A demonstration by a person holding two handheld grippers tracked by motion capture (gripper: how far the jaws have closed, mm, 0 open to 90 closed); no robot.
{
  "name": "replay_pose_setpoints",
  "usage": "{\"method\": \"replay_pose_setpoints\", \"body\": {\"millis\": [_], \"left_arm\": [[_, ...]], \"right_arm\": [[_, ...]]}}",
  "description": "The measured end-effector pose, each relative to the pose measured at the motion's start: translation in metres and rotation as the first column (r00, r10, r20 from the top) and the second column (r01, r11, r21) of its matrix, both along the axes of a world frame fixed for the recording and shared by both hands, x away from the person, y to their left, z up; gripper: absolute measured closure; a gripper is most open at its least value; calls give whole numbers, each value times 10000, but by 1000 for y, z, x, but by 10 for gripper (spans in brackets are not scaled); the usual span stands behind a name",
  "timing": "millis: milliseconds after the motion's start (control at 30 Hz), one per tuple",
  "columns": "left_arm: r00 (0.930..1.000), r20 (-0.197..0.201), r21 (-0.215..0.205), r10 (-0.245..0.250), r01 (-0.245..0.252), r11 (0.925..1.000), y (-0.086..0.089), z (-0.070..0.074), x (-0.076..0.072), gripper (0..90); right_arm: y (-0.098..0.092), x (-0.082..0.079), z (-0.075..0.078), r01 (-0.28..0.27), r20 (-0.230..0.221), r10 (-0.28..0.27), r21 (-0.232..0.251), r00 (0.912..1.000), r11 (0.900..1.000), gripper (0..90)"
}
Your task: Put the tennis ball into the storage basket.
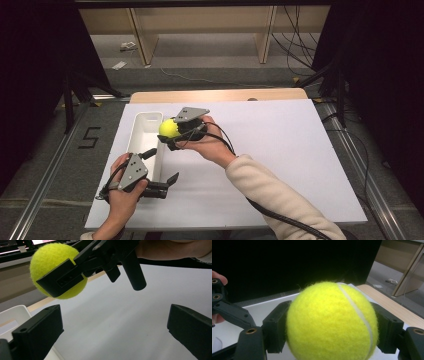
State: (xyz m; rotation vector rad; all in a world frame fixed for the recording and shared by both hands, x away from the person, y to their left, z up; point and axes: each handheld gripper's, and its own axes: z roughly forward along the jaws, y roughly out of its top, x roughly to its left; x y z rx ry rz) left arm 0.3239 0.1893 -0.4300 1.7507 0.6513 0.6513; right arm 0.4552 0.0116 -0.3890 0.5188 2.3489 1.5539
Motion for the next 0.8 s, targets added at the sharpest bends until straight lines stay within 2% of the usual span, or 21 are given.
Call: {"method": "replay_pose_setpoints", "body": {"millis": [800], "left_arm": [[10000, 35, 47, -18, 18, 10000, 0, 0, -1, 0]], "right_arm": [[16, 3, 4, -226, 13, 227, -99, 9997, 9997, 267]]}}
